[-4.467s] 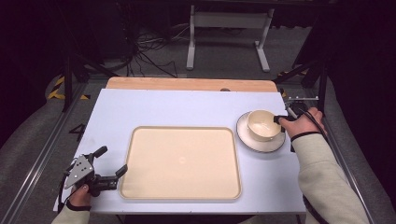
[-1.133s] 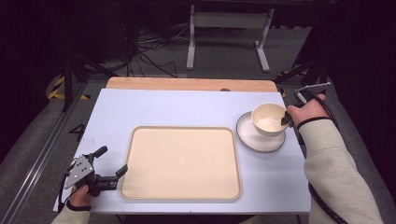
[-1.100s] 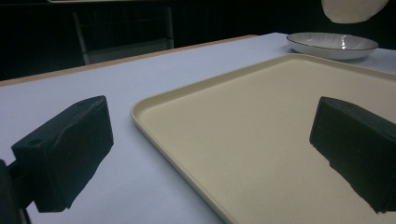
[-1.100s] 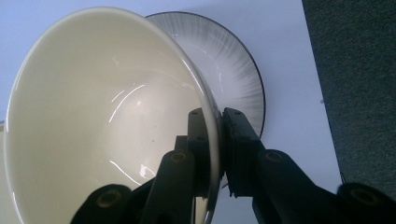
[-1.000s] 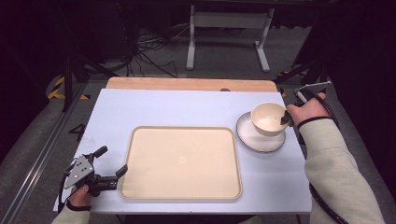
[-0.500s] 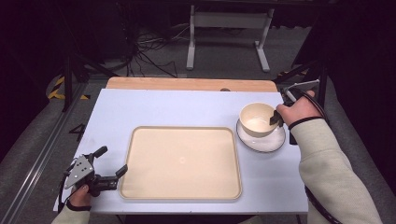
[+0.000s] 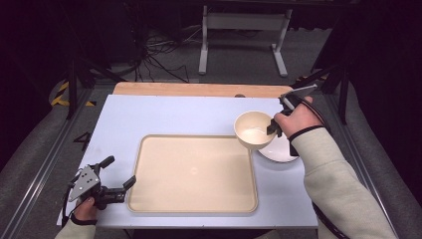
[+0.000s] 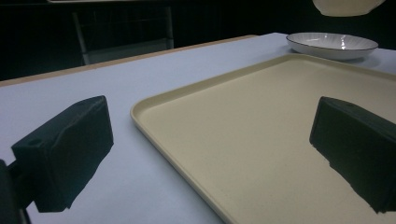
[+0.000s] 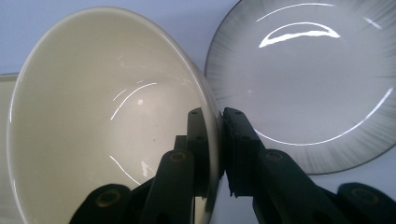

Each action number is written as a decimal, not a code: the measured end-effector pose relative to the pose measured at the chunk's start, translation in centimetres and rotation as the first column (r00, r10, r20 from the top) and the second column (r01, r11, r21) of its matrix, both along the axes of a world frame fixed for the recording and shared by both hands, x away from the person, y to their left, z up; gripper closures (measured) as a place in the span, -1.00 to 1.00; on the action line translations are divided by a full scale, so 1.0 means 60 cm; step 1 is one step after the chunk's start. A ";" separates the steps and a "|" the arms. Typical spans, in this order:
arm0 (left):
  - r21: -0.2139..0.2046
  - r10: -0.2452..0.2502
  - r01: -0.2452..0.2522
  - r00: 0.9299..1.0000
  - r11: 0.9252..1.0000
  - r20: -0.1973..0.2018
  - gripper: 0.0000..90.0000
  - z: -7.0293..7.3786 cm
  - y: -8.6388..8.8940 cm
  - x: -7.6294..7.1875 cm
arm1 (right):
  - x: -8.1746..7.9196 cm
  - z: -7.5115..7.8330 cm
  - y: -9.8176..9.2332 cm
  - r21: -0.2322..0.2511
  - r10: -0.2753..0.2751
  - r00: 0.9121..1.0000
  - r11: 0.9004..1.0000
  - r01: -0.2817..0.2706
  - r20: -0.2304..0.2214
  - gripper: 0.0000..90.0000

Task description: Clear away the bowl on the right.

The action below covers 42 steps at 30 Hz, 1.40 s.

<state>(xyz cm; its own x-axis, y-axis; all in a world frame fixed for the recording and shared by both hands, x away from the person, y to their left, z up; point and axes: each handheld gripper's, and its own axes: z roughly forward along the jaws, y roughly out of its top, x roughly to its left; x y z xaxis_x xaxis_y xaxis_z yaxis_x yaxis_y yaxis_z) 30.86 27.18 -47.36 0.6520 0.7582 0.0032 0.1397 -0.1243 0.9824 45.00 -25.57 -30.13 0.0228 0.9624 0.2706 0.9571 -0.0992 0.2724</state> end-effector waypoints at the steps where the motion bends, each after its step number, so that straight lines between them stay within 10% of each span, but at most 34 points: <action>1: -0.001 0.000 0.000 1.000 1.000 0.000 -1.00 0.000 0.000 0.000 | 0.000 -0.001 0.006 0.003 0.013 1.000 1.000 -0.013 0.001 0.82; 42: -0.005 -0.001 0.001 1.000 1.000 0.010 -1.00 -0.001 0.000 -0.001 | -0.013 -0.040 0.165 0.151 0.194 0.981 0.969 -0.194 0.016 0.81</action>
